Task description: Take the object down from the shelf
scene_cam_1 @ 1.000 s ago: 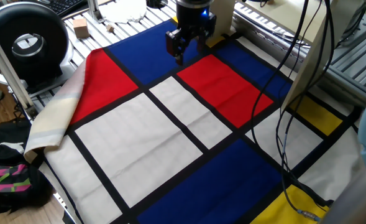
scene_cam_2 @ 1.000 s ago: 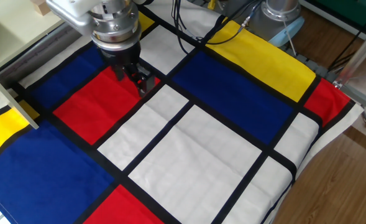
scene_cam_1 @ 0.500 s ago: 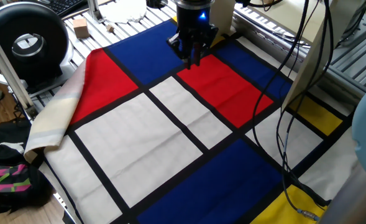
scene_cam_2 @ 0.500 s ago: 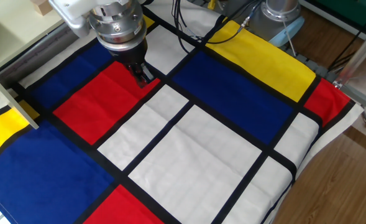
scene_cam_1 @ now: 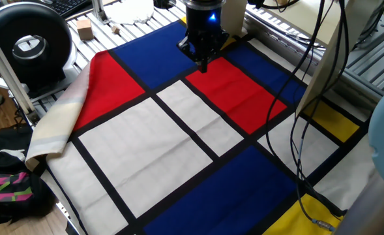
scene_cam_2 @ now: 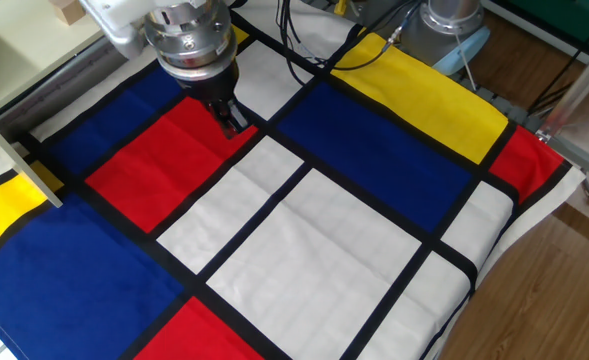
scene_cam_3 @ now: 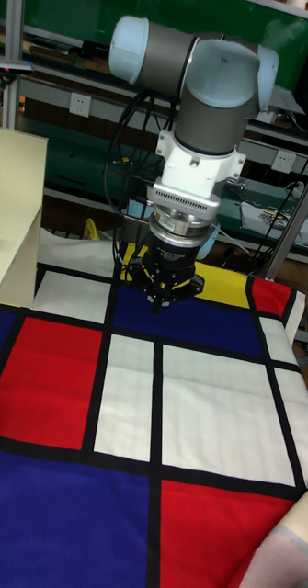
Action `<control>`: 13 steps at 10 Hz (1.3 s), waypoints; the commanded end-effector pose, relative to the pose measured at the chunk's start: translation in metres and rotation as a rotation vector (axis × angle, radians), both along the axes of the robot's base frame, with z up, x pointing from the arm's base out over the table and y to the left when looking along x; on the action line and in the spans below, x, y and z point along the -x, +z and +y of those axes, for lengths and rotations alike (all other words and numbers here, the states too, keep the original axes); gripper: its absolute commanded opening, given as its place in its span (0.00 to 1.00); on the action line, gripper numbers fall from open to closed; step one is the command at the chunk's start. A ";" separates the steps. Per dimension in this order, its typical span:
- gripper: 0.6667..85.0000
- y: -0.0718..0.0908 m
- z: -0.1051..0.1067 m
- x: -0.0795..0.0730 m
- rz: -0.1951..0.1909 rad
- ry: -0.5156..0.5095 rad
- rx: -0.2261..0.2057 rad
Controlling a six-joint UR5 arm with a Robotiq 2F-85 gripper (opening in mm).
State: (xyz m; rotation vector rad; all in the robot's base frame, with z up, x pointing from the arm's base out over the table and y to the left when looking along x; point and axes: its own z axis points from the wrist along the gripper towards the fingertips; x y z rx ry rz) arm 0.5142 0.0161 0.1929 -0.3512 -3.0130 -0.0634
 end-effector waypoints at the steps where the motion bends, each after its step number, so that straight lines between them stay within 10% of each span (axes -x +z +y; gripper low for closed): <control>1: 0.01 0.010 -0.001 -0.002 -0.070 0.003 -0.041; 4: 0.05 0.023 -0.003 -0.005 -0.138 0.030 -0.059; 13: 0.01 0.018 -0.009 0.005 -0.153 0.023 -0.069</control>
